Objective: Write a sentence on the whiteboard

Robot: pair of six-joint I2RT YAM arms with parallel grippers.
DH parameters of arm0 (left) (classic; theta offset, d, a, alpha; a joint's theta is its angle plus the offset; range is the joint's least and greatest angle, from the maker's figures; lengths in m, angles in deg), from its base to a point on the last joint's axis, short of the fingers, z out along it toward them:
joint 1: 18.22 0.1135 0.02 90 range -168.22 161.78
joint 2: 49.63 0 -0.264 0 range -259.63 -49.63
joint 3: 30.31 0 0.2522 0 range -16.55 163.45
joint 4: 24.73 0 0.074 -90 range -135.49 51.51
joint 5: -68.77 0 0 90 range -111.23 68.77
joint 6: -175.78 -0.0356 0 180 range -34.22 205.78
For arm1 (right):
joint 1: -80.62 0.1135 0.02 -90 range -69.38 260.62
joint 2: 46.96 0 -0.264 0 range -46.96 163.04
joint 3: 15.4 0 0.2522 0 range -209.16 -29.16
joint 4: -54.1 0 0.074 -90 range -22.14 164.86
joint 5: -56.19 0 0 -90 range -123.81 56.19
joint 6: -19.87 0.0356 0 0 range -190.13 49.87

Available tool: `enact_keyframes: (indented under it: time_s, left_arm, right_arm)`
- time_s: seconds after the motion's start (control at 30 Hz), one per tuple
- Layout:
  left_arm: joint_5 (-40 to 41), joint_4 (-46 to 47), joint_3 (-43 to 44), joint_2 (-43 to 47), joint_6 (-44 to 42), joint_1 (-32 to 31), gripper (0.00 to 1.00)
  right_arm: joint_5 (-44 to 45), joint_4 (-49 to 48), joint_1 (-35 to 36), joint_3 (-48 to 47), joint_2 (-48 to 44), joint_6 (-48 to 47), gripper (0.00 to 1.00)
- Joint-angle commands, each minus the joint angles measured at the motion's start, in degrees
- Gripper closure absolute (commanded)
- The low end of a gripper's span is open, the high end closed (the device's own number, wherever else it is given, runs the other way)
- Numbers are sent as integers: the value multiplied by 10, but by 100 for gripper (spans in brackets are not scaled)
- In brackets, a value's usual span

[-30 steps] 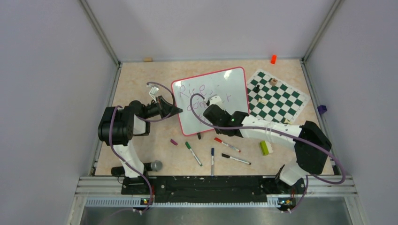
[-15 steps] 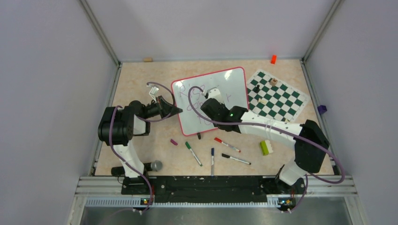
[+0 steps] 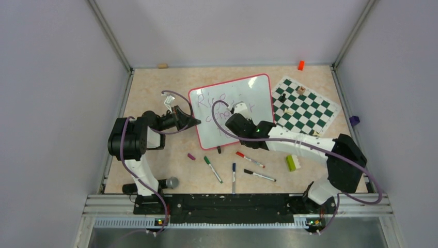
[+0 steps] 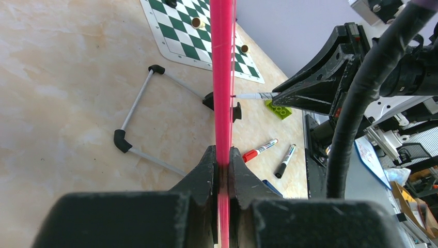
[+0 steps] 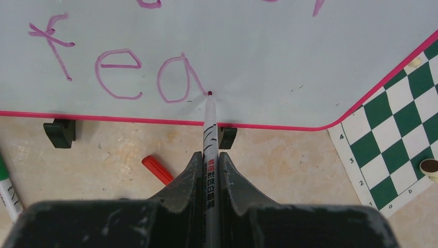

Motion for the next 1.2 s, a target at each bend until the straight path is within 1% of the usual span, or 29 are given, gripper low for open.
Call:
enact_keyframes:
  time_s: [0.0, 0.17, 0.33, 0.57, 0.77, 1.17]
  left_arm:
    - [-17, 60, 4, 1, -17, 3, 100]
    - [-18, 60, 4, 0, -17, 2, 100]
    - [-18, 60, 4, 0, -18, 3, 100]
    - [-18, 60, 4, 0, -17, 3, 100]
    - [-17, 60, 4, 0, -17, 3, 100]
    - [-18, 60, 3, 1, -18, 3, 100]
  right_arm:
    - [0, -15, -10, -29, -54, -1, 100]
    - [-6, -17, -18, -34, -81, -12, 100]
    - [-3, -16, -30, -44, -66, -17, 100]
    - [-14, -40, -48, -50, -40, -26, 100]
    - [-34, -52, -56, -20, -30, -18, 100]
    - [-66, -51, -55, 47, -63, 2, 100]
